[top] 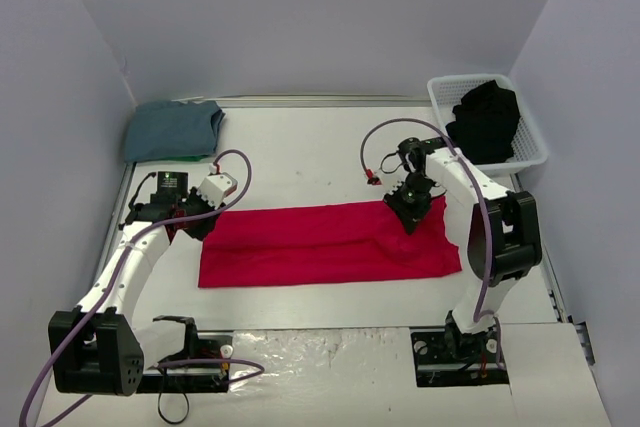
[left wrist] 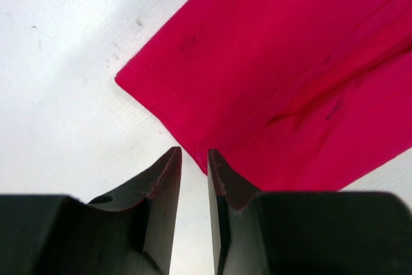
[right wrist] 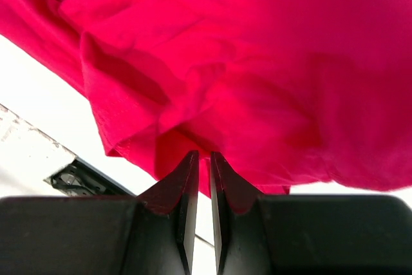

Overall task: Fold and stack the t-shirts
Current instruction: Fold the other side of the tshirt into a rectangle

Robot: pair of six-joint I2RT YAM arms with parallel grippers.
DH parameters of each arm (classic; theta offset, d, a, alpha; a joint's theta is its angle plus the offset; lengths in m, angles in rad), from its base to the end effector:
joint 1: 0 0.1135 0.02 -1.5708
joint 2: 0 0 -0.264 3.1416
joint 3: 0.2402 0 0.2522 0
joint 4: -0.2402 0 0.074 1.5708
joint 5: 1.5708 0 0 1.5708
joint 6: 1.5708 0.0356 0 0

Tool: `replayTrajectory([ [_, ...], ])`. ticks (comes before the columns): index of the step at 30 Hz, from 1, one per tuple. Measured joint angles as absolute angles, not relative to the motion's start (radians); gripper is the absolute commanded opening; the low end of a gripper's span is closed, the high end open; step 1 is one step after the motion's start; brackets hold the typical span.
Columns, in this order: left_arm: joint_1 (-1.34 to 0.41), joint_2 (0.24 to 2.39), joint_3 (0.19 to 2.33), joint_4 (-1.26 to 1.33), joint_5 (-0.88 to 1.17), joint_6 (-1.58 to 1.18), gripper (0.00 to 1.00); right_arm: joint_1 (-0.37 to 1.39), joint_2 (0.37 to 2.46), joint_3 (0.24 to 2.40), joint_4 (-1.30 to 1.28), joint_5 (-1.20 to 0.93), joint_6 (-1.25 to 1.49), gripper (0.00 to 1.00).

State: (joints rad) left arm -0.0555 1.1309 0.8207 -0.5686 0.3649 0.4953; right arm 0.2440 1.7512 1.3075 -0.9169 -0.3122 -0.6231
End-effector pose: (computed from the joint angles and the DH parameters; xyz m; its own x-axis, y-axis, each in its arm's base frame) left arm 0.2265 -0.0253 0.2521 -0.5437 0.4749 -0.6920 0.6110 0.7892 0.0615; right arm 0.3243 0.0920 0.2167 -0.6002 -0.7217 -0.3447 -0.7910 0.5995 0.1222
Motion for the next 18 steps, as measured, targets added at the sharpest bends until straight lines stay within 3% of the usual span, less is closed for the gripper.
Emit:
replayTrajectory([
  [7, -0.052, 1.131, 0.821, -0.569, 0.364, 0.495, 0.23, 0.377, 1.787, 1.298, -0.929, -0.314, -0.605, 0.10],
  [13, -0.050, 1.131, 0.821, -0.568, 0.361, 0.494, 0.23, 0.505, 1.795, 1.339, -1.024, -0.437, -0.654, 0.11],
  [18, -0.050, 1.131, 0.821, -0.569, 0.361, 0.494, 0.23, 0.495, 1.794, 1.376, -1.068, -0.489, -0.691, 0.12],
])
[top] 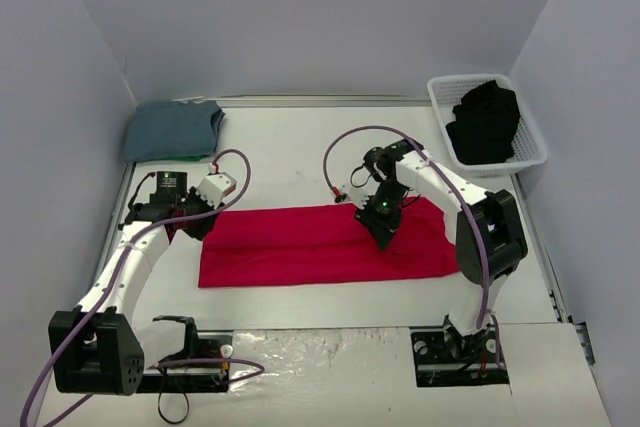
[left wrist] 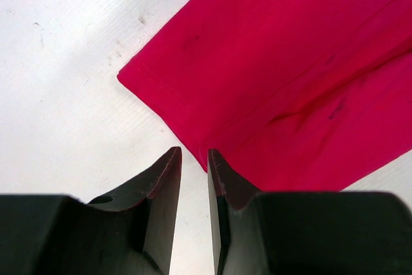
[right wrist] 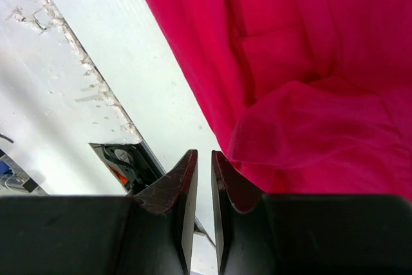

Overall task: Fold and stack the t-shirts
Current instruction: Fold the other side of the tshirt into a rectangle

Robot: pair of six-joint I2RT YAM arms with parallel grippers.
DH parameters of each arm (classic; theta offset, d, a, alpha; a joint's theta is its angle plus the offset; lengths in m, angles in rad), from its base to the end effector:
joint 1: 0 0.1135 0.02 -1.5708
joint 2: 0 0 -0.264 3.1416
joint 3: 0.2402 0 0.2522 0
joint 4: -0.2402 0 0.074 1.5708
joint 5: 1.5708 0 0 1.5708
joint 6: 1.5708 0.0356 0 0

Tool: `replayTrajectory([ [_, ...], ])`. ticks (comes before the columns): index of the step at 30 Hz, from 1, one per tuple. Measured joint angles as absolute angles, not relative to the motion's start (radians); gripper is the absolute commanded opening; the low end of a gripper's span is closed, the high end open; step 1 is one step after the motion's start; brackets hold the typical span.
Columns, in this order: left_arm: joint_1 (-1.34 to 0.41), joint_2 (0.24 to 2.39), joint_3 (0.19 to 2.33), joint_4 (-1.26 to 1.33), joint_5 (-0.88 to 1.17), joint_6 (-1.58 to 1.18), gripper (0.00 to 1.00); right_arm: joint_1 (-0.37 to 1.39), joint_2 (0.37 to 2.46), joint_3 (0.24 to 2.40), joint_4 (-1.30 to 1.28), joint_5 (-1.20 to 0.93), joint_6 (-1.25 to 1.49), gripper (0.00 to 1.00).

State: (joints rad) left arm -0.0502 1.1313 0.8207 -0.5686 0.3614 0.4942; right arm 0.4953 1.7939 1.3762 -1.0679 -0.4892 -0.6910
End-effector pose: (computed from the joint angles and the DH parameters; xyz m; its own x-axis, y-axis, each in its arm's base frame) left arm 0.2268 -0.0240 0.2520 -0.5481 0.4718 -0.6906 0.6045 0.7941 0.0628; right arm 0.2873 0.1742 0.2214 -0.3858 -0.8478 -0.3640 -0.9091 0.2820 0.3066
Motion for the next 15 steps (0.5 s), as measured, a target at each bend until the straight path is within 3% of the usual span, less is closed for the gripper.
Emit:
replayTrajectory([
  [9, -0.050, 1.131, 0.821, -0.569, 0.362, 0.493, 0.23, 0.344, 1.789, 1.383, -1.031, -0.404, -0.663, 0.10],
  [15, -0.049, 1.131, 0.821, -0.569, 0.362, 0.493, 0.23, 0.351, 1.790, 1.342, -0.991, -0.313, -0.628, 0.10],
])
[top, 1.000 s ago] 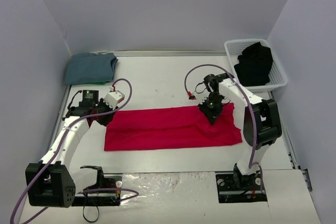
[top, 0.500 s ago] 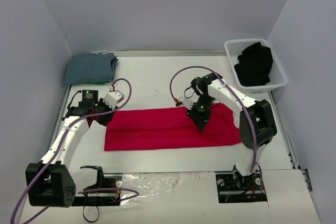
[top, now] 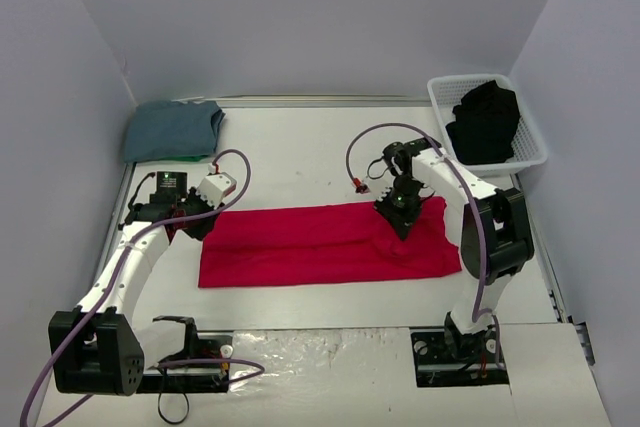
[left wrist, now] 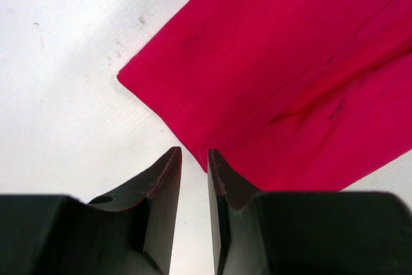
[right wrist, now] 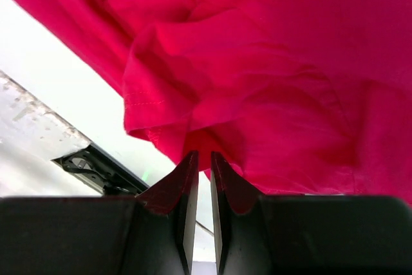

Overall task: Fold and stack the t-shirts
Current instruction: Fold the other side of the tshirt into a rectangle

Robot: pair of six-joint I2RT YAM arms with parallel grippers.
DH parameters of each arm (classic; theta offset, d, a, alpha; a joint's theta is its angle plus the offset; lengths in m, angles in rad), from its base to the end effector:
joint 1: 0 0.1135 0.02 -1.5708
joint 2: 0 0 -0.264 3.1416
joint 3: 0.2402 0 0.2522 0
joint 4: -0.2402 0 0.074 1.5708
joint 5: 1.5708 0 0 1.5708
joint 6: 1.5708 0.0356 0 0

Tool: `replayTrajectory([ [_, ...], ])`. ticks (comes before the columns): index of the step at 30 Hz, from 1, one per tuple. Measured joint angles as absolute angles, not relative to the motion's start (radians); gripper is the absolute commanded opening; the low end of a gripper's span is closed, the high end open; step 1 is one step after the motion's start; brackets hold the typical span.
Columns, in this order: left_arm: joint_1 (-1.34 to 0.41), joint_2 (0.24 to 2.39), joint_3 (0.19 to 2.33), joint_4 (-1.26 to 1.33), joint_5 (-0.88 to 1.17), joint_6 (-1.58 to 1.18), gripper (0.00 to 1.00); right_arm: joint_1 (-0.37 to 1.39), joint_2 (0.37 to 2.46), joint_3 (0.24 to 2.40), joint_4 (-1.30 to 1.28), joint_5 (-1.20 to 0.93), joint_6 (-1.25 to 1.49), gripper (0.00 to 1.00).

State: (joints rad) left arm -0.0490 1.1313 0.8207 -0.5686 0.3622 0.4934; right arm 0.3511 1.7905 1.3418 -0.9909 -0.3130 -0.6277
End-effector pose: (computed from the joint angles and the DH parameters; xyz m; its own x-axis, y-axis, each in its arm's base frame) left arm 0.2268 -0.0238 0.2520 -0.5489 0.4704 -0.6910 0.6035 0.7950 0.0617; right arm 0.3140 0.1267 0.2120 -0.5391 -0.7925 -0.2852 -0.8422 0.5116 0.1702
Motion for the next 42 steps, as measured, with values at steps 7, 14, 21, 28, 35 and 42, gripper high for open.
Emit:
replayTrajectory([
  [7, -0.049, 1.131, 0.821, -0.568, 0.363, 0.493, 0.23, 0.398, 1.824, 1.296, -0.951, -0.265, -0.585, 0.10],
  [14, -0.049, 1.131, 0.821, -0.567, 0.367, 0.493, 0.23, 0.490, 1.884, 1.282, -0.913, -0.251, -0.537, 0.09],
  [21, -0.049, 1.131, 0.820, -0.565, 0.367, 0.493, 0.23, 0.610, 1.922, 1.282, -0.907, -0.291, -0.531, 0.11],
  [28, -0.049, 1.131, 0.820, -0.562, 0.366, 0.493, 0.23, 0.723, 1.995, 1.283, -0.906, -0.334, -0.548, 0.10],
  [35, -0.046, 1.131, 0.820, -0.562, 0.366, 0.493, 0.23, 0.757, 2.011, 1.295, -0.930, -0.367, -0.556, 0.11],
  [42, -0.044, 1.131, 0.820, -0.562, 0.366, 0.492, 0.23, 0.758, 1.974, 1.335, -0.980, -0.463, -0.613, 0.13],
])
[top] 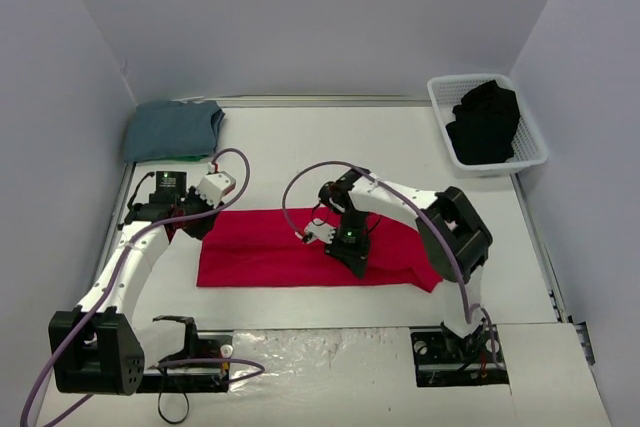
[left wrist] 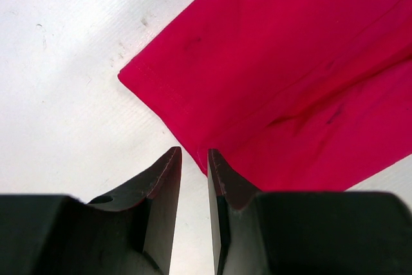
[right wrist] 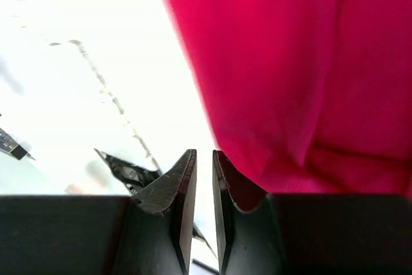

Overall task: Fold and stack the t-shirts
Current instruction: Fold the other side of the tshirt into a rectangle, then rotate the tshirt 90 degrees

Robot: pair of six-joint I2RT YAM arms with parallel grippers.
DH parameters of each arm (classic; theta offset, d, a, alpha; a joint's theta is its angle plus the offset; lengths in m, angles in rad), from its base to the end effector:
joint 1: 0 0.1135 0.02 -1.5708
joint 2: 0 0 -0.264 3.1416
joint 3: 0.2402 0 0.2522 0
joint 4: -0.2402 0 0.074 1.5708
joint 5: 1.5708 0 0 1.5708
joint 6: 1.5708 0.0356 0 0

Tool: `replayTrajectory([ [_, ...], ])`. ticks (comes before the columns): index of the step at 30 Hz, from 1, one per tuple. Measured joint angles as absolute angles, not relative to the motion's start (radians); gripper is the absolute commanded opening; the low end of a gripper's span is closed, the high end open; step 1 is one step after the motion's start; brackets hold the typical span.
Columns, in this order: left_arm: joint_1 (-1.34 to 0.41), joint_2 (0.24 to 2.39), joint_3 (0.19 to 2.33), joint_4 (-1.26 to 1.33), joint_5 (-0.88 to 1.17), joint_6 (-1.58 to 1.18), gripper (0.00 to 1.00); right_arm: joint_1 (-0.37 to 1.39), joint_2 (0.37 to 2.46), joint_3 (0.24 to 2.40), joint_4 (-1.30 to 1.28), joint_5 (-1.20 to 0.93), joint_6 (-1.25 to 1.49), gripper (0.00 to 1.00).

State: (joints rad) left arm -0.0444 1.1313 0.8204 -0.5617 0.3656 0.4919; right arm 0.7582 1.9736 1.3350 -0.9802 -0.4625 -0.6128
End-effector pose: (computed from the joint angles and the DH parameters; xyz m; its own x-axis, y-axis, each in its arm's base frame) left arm 0.2274 -0.0228 0.2524 -0.5465 0.4658 -0.6960 0.6003 0.7973 0.0622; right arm 0.2438 0.2528 0.1528 -0.2483 -0.9441 -0.2171 -0.9078 0.1486 0.3922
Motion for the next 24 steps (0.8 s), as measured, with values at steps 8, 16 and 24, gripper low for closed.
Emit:
replayTrajectory([
  [8, -0.044, 1.129, 0.820, -0.561, 0.366, 0.484, 0.23, 0.561, 1.718, 1.388, -1.052, -0.535, -0.702, 0.00],
  [16, -0.031, 1.123, 0.820, -0.551, 0.358, 0.481, 0.23, 0.326, 1.638, 1.229, -1.028, -0.420, -0.735, 0.00],
  [24, -0.023, 1.123, 0.820, -0.546, 0.343, 0.481, 0.23, 0.194, 1.736, 1.132, -0.965, -0.343, -0.764, 0.00],
])
